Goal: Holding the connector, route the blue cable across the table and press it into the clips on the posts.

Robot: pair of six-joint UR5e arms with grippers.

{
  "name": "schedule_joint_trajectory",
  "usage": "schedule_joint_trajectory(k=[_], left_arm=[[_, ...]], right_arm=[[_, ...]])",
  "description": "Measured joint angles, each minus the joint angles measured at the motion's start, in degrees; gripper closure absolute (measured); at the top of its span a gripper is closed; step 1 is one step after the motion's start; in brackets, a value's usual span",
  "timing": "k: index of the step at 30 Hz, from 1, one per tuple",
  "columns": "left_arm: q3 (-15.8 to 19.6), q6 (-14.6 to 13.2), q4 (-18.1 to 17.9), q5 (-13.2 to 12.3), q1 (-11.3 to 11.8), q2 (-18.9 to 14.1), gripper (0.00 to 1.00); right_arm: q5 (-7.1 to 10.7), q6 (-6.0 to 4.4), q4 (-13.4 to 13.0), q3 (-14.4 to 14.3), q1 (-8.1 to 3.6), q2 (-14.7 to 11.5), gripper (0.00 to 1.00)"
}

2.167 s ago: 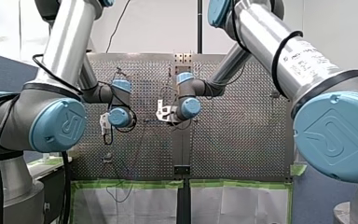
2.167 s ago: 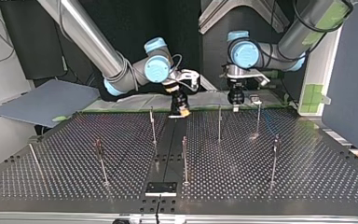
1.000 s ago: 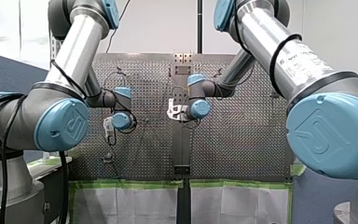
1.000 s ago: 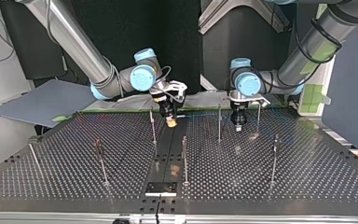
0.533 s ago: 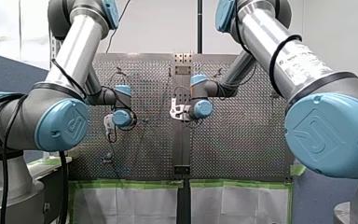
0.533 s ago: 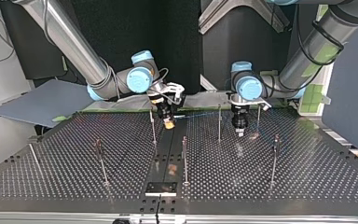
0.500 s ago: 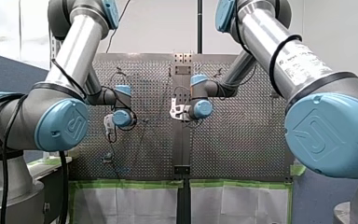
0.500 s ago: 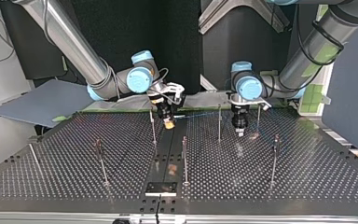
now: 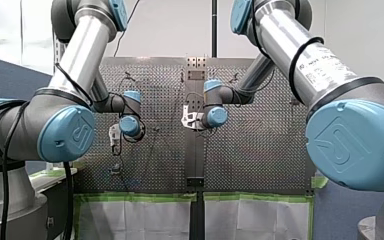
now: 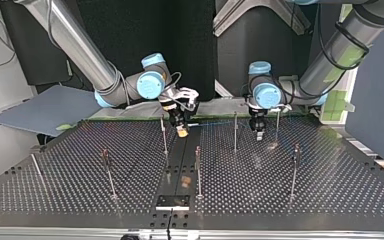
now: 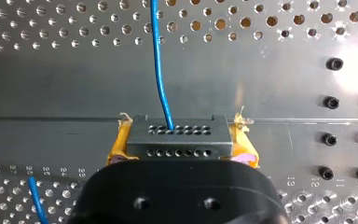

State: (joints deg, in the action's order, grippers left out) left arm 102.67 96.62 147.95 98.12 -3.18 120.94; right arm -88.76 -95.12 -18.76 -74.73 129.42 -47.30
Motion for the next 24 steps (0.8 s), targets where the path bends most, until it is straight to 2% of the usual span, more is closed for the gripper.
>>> schedule_joint_trajectory(k=[7,14,18,24], left_arm=[[2.7,-0.8,2.43,0.23,-0.73,-2.64,0.0],[5.97,0.82,0.22,0.38,-2.01,-5.89,0.0],[7.81,1.61,-0.59,1.66,-3.64,-7.74,0.0],[10.29,1.62,0.73,4.2,-6.27,-10.42,0.0]], right_arm=[[-0.02,0.0,0.63,-0.02,0.08,0.01,1.0],[0.03,0.0,0.8,-0.02,0.28,-0.01,1.0],[0.02,0.0,1.57,-0.02,0.33,-0.01,1.0],[0.0,0.0,2.16,0.0,0.34,-0.03,1.0]])
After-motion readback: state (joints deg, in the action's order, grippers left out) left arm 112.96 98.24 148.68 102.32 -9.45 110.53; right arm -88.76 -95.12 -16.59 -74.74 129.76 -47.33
